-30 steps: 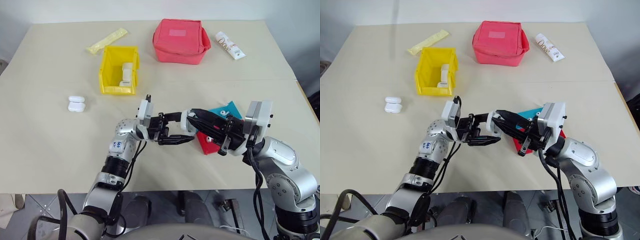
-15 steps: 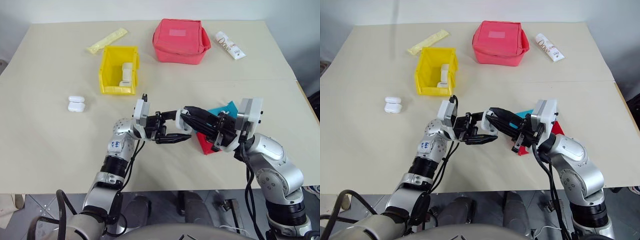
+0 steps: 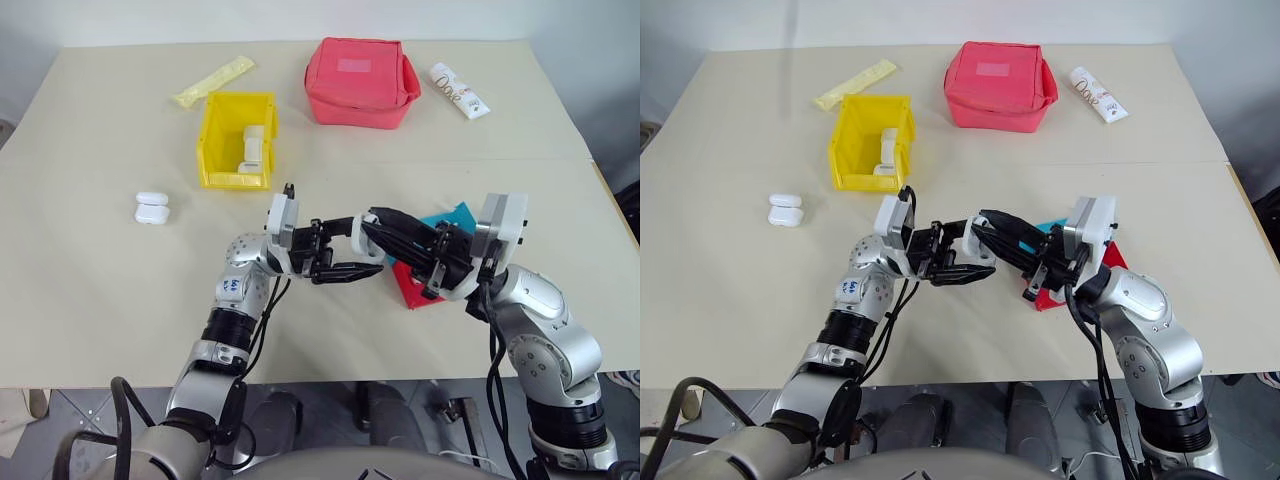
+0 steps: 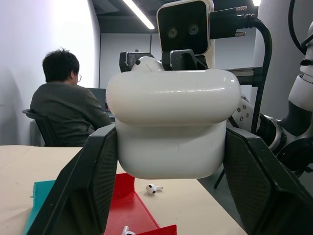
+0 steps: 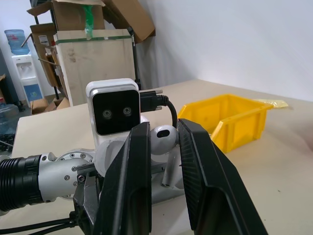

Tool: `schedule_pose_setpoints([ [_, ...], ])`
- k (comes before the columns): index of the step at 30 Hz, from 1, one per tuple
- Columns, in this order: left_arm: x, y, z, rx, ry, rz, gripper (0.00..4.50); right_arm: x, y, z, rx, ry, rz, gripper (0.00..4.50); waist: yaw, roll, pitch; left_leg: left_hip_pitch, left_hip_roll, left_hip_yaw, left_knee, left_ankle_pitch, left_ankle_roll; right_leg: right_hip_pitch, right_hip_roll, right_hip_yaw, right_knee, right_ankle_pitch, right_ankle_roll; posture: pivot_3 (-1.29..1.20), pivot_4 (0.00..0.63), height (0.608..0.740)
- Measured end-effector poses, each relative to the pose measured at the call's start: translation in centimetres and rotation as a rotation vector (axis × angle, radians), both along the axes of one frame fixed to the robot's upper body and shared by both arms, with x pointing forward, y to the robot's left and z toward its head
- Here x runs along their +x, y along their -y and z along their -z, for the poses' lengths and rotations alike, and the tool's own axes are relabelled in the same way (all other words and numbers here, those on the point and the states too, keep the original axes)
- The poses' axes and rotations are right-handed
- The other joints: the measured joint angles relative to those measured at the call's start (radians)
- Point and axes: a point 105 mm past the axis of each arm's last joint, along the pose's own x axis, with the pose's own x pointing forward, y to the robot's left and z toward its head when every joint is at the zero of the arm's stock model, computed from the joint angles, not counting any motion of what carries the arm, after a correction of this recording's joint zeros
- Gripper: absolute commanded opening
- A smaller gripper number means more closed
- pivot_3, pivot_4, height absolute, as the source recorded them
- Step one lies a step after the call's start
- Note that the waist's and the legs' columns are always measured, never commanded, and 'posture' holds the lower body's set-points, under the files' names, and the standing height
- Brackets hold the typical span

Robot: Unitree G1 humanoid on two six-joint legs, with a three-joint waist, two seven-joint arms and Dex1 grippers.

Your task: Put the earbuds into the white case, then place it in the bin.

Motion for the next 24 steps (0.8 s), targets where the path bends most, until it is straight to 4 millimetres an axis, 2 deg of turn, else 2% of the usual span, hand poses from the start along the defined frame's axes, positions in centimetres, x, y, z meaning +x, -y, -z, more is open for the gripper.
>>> schedule_pose_setpoints([
  [24,0.5,0.1,0.0,0.039,0.049,0.018,2.79,-0.5,1.0,-0.5,-0.099,0.011,0.033,0.44,0.001,0.000,0.000,0.000,0.000,0.000,0.000,0.000,0.000,0.000,0.000,0.000,0.000,0.000,0.000,0.00,0.150,0.740],
])
